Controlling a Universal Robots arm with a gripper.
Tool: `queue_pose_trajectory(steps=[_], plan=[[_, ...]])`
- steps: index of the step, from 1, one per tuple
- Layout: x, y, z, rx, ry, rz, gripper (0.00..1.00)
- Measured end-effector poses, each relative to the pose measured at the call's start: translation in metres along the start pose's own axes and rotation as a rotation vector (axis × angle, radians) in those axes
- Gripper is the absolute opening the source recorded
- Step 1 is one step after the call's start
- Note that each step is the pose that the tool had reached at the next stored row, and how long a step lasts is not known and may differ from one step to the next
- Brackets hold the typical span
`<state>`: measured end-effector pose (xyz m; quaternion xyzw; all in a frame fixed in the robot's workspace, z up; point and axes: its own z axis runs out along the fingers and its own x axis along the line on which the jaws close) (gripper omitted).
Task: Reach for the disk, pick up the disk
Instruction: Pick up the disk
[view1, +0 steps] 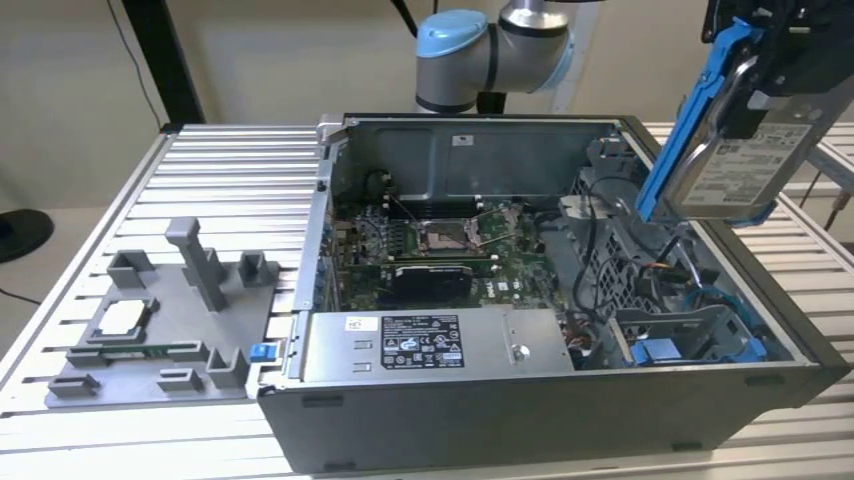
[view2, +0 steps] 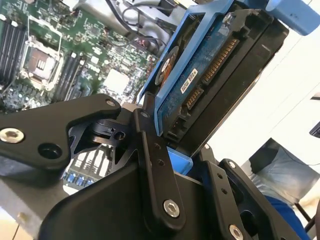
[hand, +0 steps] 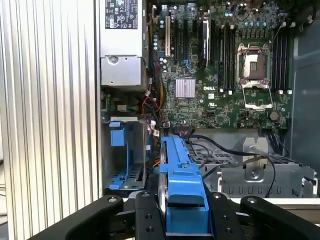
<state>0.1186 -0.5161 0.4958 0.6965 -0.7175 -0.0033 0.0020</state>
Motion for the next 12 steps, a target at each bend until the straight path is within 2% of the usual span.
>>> queue_pose_trajectory(steps=[12], plan=[[0.0362,0.0048,0.0020,-0.0001,-0.0029,0.000,0.00]])
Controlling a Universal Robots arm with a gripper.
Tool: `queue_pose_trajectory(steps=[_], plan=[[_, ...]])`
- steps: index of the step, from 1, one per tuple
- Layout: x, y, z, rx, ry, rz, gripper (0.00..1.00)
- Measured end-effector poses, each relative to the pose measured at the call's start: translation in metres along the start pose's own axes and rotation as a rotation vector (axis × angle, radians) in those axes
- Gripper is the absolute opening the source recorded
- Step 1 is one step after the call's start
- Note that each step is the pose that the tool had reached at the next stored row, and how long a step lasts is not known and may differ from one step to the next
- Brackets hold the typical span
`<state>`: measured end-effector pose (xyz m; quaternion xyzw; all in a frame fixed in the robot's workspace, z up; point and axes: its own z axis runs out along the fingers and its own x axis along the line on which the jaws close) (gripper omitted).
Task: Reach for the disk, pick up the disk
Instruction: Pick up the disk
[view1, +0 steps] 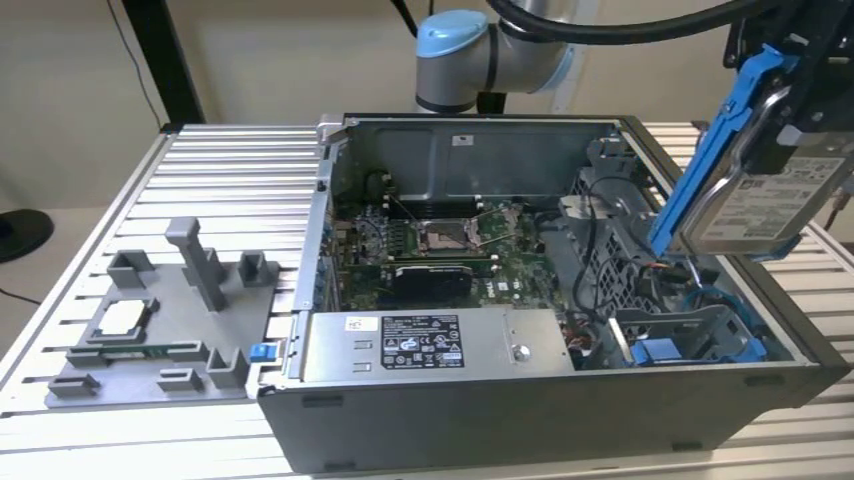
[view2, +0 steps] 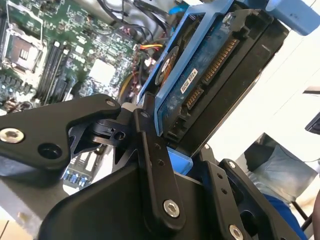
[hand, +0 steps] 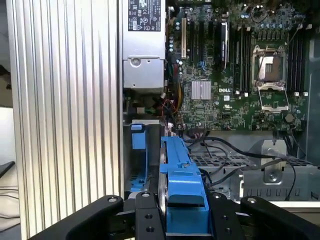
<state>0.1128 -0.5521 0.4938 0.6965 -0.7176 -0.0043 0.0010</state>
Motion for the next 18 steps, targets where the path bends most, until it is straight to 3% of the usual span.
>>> queue_pose_trajectory(steps=[8,18], plan=[[0.0177,0.0070,0.0012,-0.0001,-0.0023,0.000,0.00],[0.0293,0.0070,0.0020,-0.0001,-0.0027,0.000,0.00]])
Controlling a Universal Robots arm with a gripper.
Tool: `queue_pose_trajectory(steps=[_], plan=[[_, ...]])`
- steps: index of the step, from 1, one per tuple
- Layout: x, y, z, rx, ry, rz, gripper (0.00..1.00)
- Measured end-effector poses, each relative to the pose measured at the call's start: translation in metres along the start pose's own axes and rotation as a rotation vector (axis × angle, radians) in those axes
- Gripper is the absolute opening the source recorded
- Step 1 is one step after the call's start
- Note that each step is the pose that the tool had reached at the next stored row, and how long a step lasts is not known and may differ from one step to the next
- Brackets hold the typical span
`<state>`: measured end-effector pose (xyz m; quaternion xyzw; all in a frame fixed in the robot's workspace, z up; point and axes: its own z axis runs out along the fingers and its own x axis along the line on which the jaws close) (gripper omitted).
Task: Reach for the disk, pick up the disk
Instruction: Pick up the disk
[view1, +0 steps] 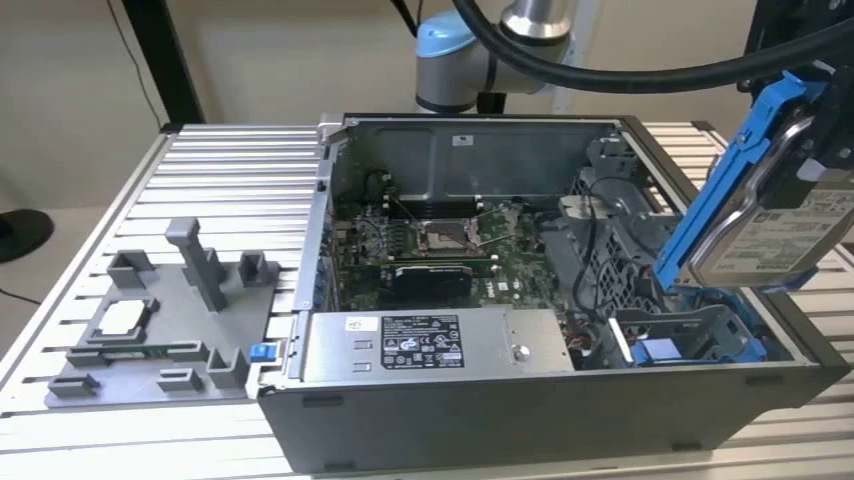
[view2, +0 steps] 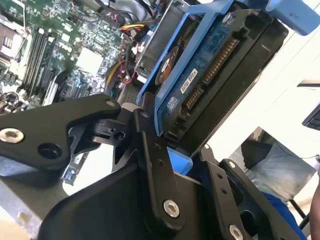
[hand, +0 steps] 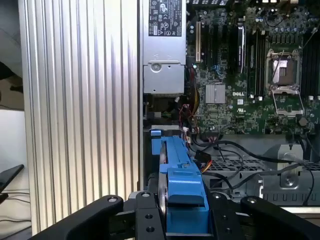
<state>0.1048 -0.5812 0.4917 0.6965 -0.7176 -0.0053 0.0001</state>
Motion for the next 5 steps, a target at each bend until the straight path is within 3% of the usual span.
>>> queue_pose_trajectory(steps=[5], plan=[[0.0005,0.0000,0.0001,0.0000,0.0000,0.000,0.00]])
